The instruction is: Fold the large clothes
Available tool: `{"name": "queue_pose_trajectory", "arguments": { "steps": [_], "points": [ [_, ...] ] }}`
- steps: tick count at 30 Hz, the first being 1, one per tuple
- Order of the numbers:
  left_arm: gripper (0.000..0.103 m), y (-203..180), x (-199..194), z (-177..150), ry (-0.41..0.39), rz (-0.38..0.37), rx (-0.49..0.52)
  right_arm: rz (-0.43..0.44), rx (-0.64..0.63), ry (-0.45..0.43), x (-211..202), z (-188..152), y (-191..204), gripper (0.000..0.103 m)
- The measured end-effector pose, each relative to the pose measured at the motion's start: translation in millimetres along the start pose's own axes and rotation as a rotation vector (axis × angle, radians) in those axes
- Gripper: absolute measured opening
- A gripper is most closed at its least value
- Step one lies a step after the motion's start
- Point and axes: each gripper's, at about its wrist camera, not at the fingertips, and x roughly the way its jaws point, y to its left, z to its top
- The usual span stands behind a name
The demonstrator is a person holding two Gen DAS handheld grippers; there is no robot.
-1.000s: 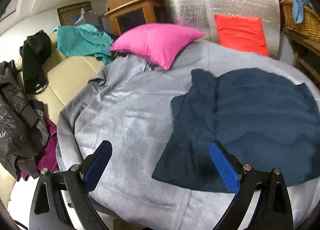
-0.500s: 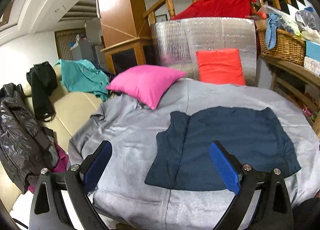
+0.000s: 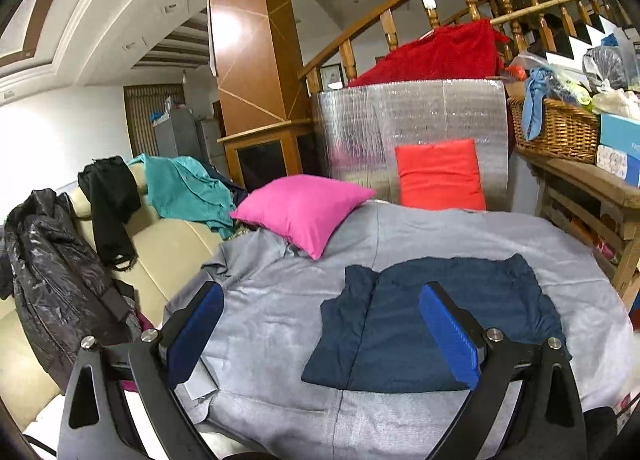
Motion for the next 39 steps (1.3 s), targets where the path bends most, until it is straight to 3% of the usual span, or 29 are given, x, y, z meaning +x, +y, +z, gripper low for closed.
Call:
{"name": "queue_pose_trajectory", "arguments": {
  "steps": [12, 39],
  "points": [
    [0.103, 6.0, -33.4, 12.9, -0.066, 0.014, -0.024, -0.001, 0.024, -0.027, -17.6, 3.4, 4.1, 0.087],
    [0.103, 6.8, -36.0, 12.6, -0.061, 0.021, -0.024, 0.022, 0.003, 0.005, -9.9, -4.6, 18.6, 0.087]
  ]
}}
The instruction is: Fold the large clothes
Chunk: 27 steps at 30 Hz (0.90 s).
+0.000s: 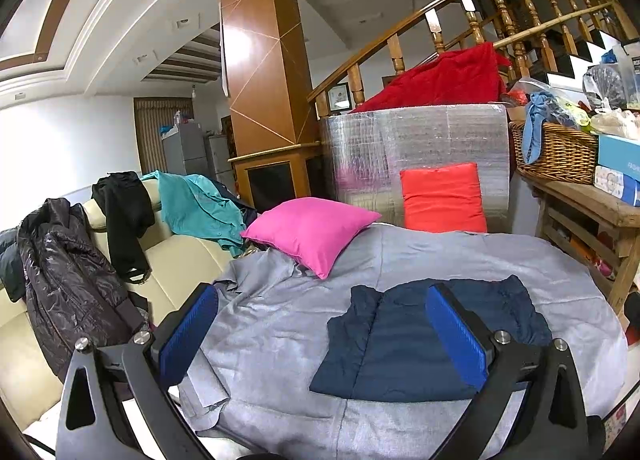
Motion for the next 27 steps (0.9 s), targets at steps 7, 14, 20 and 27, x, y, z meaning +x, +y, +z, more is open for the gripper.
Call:
{"name": "queue_pose_trajectory", "arguments": {
  "steps": [7, 14, 20, 27],
  "points": [
    [0.103, 5.0, 0.1, 0.9, -0.005, 0.004, -0.01, 0.01, -0.004, 0.012, 4.6, 0.8, 2.3, 0.087],
    [0.103, 6.6, -0.1, 0.5, 0.0, 0.006, -0.012, 0.012, -0.003, 0.014, 4.9, -0.5, 6.9, 0.087],
    [0.103, 7.3, 0.9, 0.9, -0.002, 0.006, -0.012, 0.014, -0.001, 0.013, 4.7, 0.6, 6.7, 0.087],
    [0.103, 9.0, 1.5, 1.4, 0.001, 0.01, -0.019, 0.015, 0.001, 0.011, 3.5, 0.6, 7.6, 0.087]
  ]
}}
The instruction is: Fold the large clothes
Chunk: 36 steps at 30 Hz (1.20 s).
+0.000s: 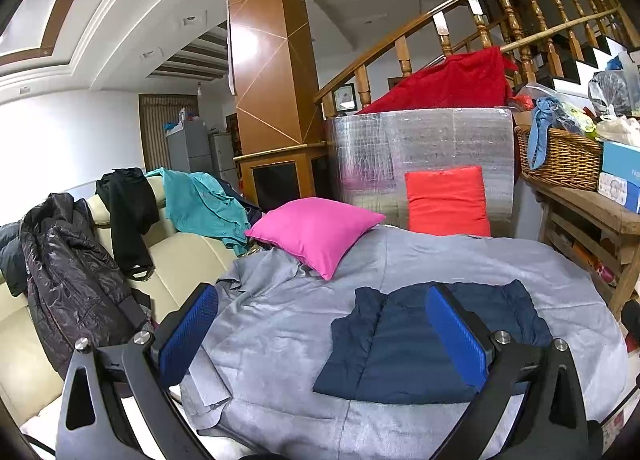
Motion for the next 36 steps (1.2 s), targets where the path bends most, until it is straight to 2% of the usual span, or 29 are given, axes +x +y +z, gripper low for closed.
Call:
{"name": "queue_pose_trajectory", "arguments": {
  "steps": [36],
  "points": [
    [0.103, 5.1, -0.9, -2.8, 0.006, 0.002, -0.016, -0.004, 0.005, -0.023, -9.9, -2.1, 10.1, 0.087]
  ]
}}
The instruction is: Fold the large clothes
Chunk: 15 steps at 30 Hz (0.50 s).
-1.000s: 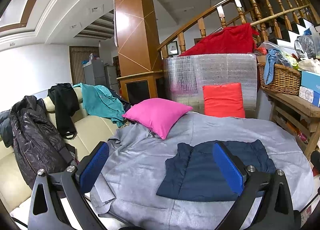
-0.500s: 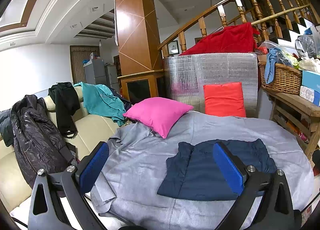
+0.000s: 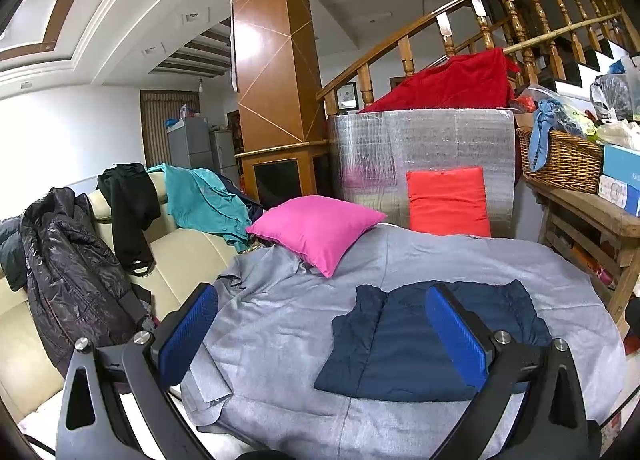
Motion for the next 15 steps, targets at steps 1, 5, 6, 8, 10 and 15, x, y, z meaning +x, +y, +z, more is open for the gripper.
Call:
{"name": "queue_pose_trajectory", "arguments": {
  "steps": [1, 5, 6, 8, 10, 15],
  "points": [
    [0.103, 0.2, 0.0, 0.1, 0.0, 0.001, 0.0, -0.001, -0.001, 0.0, -0.6, 0.1, 0.8, 0.087],
    [0.103, 1.4, -1.2, 0.9, -0.002, 0.002, -0.008, 0.001, -0.003, 0.0, -0.7, 0.5, 2.2, 0.087],
    [0.103, 1.6, -1.4, 1.2, -0.002, 0.002, -0.009, 0.002, -0.005, 0.0, -0.6, 0.4, 2.9, 0.087],
    [0.103, 2.0, -1.8, 1.4, -0.002, 0.001, -0.008, 0.004, -0.009, 0.001, -0.9, 0.2, 4.1, 0.087],
    [0.103, 1.8, -1.7, 1.4, -0.002, 0.004, -0.006, 0.005, -0.012, 0.001, -0.3, 0.6, 4.1, 0.087],
    [0.103, 2.3, -2.7, 1.6, 0.0, 0.002, -0.004, 0.01, -0.016, 0.006, 0.5, 0.1, 5.0, 0.087]
  ]
}}
